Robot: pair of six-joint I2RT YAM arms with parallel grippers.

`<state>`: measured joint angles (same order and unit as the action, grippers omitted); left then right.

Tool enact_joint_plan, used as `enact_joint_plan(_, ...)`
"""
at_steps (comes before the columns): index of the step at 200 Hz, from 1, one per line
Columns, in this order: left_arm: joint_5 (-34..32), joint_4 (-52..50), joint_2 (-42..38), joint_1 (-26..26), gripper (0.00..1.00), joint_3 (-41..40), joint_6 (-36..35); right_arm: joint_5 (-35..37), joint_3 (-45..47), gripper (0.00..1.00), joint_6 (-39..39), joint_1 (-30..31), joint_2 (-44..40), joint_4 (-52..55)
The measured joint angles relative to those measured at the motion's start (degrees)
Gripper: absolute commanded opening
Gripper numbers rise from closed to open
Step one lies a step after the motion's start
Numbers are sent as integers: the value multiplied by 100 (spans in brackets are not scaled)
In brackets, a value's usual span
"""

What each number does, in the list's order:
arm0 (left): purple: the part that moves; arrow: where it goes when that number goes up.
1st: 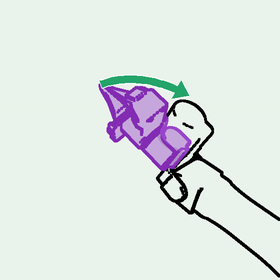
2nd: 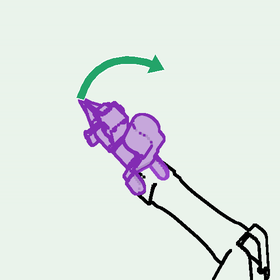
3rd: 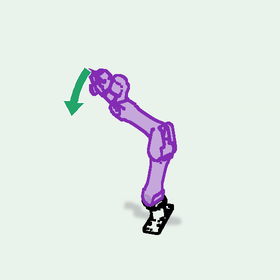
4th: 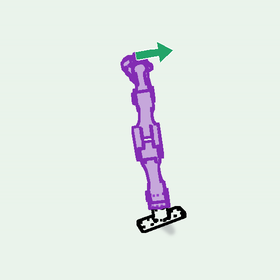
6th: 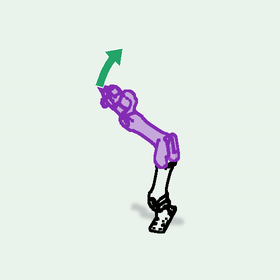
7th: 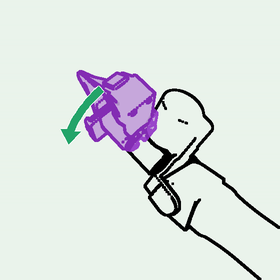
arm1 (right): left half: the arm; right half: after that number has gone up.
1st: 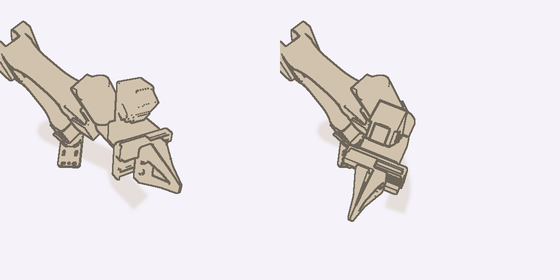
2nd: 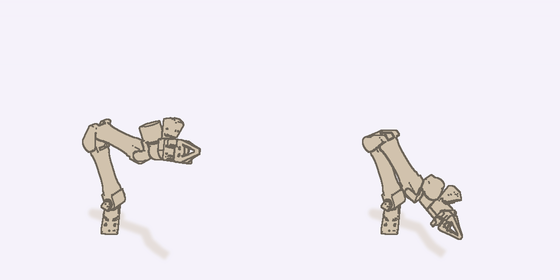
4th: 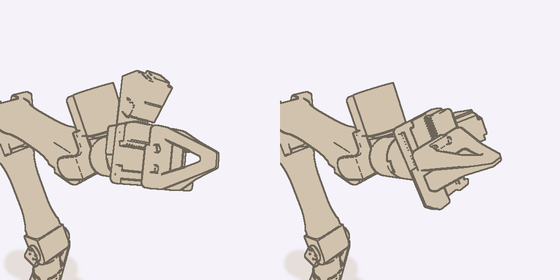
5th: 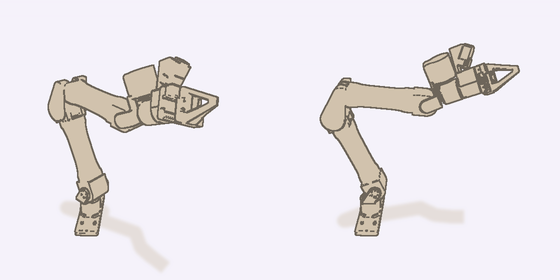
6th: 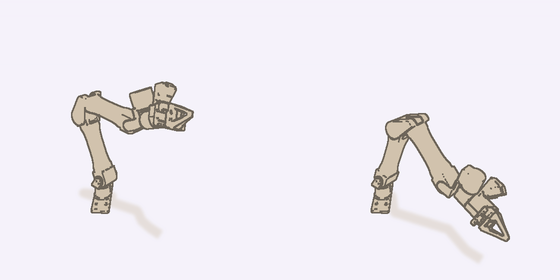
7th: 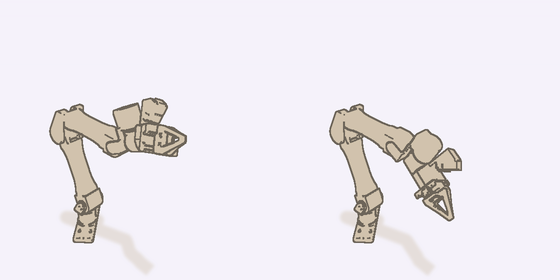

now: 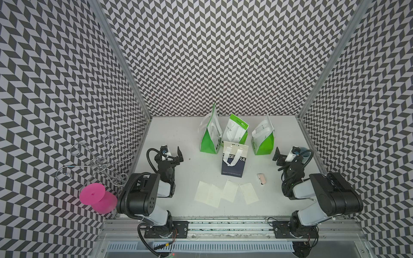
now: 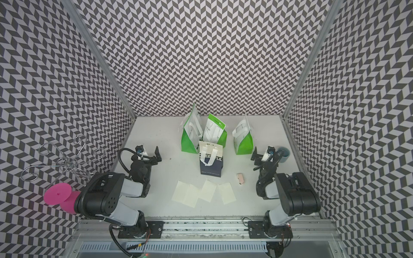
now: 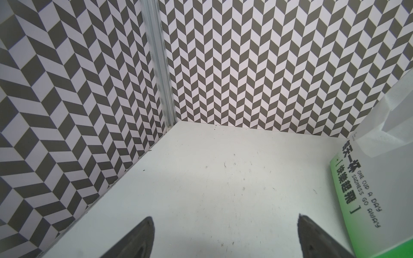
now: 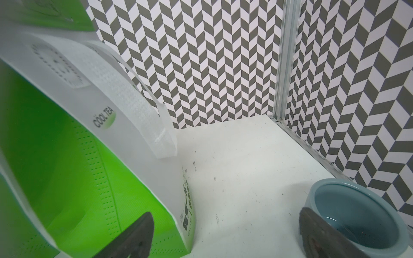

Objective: Staple the receipts to the bags
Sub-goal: Move the takeout bag to the center of the board.

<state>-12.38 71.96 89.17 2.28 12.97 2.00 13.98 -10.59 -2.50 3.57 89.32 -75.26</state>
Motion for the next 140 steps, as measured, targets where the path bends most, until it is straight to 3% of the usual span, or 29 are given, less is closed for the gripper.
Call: enact_joint_plan(140,-72,-13,-125,11,100,-22,15,133,11,100,-11,13,-192,151)
